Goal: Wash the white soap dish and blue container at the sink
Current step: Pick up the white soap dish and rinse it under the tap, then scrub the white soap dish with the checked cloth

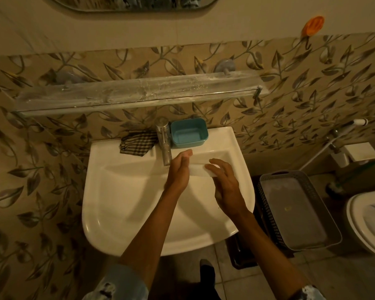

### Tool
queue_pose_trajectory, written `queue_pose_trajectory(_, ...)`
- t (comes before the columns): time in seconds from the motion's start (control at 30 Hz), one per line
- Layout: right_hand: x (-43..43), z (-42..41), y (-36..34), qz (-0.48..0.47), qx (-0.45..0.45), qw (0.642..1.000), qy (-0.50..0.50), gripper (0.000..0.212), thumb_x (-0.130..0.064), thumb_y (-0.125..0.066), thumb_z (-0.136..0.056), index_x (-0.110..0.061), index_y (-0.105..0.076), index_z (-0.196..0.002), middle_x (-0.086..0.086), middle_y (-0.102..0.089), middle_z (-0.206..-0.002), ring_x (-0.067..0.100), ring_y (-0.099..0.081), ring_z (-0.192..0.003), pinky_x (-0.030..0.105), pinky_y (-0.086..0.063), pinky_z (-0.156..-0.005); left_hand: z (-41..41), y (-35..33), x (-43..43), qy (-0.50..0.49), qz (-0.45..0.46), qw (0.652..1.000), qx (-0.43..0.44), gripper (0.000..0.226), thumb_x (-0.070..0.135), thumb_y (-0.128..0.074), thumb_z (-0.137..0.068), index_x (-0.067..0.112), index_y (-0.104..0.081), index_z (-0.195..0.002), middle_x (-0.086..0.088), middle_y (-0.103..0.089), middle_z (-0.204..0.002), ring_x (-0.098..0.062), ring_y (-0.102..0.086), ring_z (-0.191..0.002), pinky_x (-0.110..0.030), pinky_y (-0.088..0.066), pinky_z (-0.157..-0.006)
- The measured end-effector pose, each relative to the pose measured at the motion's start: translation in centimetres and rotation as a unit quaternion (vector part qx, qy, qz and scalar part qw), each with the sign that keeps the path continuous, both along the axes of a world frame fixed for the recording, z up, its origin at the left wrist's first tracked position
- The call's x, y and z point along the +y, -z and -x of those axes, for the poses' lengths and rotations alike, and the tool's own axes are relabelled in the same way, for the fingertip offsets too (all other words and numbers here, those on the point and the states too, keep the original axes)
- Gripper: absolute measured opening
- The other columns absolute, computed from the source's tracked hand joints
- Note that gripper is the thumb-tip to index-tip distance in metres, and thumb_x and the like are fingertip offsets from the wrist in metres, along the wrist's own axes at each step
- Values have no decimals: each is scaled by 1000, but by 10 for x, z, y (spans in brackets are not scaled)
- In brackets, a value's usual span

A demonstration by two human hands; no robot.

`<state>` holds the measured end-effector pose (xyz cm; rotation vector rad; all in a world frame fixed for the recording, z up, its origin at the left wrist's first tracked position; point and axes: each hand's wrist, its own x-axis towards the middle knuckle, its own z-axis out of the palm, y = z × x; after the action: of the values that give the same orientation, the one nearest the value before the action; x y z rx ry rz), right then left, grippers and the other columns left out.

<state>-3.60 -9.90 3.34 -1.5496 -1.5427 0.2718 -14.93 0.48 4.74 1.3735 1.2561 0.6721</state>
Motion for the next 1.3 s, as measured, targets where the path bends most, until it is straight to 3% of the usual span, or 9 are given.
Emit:
queue_pose_trajectory(0.13,-3,-1,5,6,1,1000,-17,26,-28,-45,-93,-20,-44,-118,26,-52,-130,36,-47,-124,51,-41,-106,2,1,-7,44,-46,997,43,40,30,-27,-102,22,-46,-136,-3,-46,-145,-22,-42,-133,-48,-31,-113)
queue_pose_trajectory(0.3,0,-7,17,-39,23,998,-39,26,-29,-50,-95,-18,-44,-118,12,-46,-134,22,-41,-129,26,-32,-113,-1,-1,-12,32,-107,994,-4,38,21,-31,-101,21,-47,-135,-7,-48,-142,-22,-46,-129,-39,-41,-107)
queue_pose_trajectory(0.53,-2,-9,31,158,165,973,-40,24,-37,-64,-86,-31,-45,-97,-4,-61,-115,0,-58,-107,12,-48,-85,5,11,-11,125,-33,985,117,37,22,-35,-100,16,-51,-132,-4,-53,-139,-20,-47,-129,-35,-35,-110)
queue_pose_trajectory(0.63,3,-12,36,250,350,903,-15,14,-26,-61,-91,-21,-49,-98,5,-59,-116,16,-61,-105,35,-60,-72,20,10,-3,146,-1,985,88,32,26,-40,-99,18,-59,-124,-5,-60,-129,-24,-55,-118,-41,-44,-102)
queue_pose_trajectory(0.77,9,-24,41,305,546,780,36,17,-26,-51,-94,-18,-61,-105,10,-51,-116,35,-49,-113,56,-57,-78,74,5,40,-19,-60,996,58,21,5,-48,-93,12,-68,-86,-15,-71,-89,-38,-68,-85,-35,-56,-72)
queue_pose_trajectory(0.87,12,-26,43,315,653,685,71,24,-28,-55,-90,-17,-60,-111,12,-51,-121,35,-50,-114,49,-58,-73,106,12,93,-77,-158,959,224,19,3,-53,-88,4,-66,-102,-20,-68,-105,-37,-63,-97,-44,-53,-86)
queue_pose_trajectory(1.0,17,-31,44,316,761,567,13,50,-28,-54,-87,-4,-48,-131,26,-53,-127,44,-56,-109,48,-57,-73,102,21,144,152,-276,883,349,52,12,-64,-82,10,-48,-132,-15,-53,-133,-34,-48,-124,-45,-39,-105)
queue_pose_trajectory(1.17,27,-33,41,311,813,487,-70,68,-26,-70,-74,0,-48,-133,29,-54,-123,45,-55,-103,50,-53,-77,87,45,166,153,-292,815,477,76,37,-67,-78,26,-31,-145,-7,-38,-149,-33,-34,-136,-50,-29,-106)
queue_pose_trajectory(1.3,35,-34,37,302,827,463,-104,54,-26,-61,-78,-1,-54,-126,29,-58,-122,47,-56,-106,52,-53,-78,81,64,155,74,-273,787,549,50,26,-63,-83,18,-48,-130,-12,-56,-128,-36,-46,-118,-49,-35,-93)
